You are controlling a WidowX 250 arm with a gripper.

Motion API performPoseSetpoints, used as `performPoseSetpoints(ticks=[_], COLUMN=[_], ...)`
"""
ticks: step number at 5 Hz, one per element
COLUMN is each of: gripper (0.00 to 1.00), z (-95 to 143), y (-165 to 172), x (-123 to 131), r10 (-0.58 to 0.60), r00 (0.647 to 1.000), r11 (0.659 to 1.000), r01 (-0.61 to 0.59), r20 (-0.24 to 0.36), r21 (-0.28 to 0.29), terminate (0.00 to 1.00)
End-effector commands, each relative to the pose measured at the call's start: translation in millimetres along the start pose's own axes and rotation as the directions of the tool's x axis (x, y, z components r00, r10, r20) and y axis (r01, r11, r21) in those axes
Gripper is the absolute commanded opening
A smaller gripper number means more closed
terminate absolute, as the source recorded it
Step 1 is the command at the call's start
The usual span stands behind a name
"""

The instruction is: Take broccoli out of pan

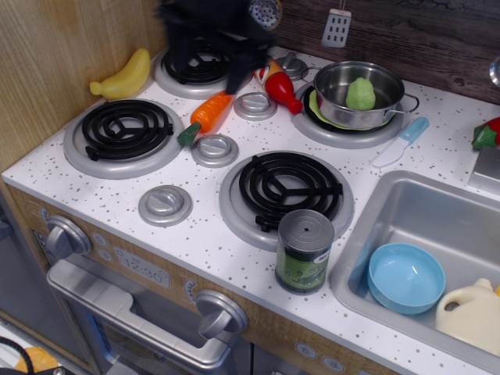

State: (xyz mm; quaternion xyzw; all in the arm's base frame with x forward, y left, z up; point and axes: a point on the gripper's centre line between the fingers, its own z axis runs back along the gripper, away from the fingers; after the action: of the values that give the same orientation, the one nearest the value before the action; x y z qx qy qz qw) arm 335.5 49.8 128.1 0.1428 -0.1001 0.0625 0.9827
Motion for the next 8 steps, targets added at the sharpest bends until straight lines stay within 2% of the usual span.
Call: performPoseSetpoints(ticks=[1, 2, 3, 4, 5, 8], gripper=[1.00, 1.00, 1.00, 1.00, 1.00, 1.00], z=[9, 9, 7, -5, -12, -53], y=[-37, -55, -75, -96, -110, -124], x=[63, 89, 106, 116, 121, 127], r10=[0.050, 0.051, 0.041, 0.046, 0.022, 0.000], r00=[0.976, 0.962, 0.951, 0.938, 0.932, 0.907], r11=[0.998, 0.996, 0.993, 0.987, 0.985, 0.979], r01=[-0.039, -0.029, -0.006, 0.010, 0.042, 0.086], r20=[0.214, 0.267, 0.307, 0.344, 0.363, 0.421], r21=[-0.055, -0.086, -0.114, -0.160, -0.166, -0.184], terminate=[0.00, 0.00, 0.00, 0.00, 0.00, 0.00])
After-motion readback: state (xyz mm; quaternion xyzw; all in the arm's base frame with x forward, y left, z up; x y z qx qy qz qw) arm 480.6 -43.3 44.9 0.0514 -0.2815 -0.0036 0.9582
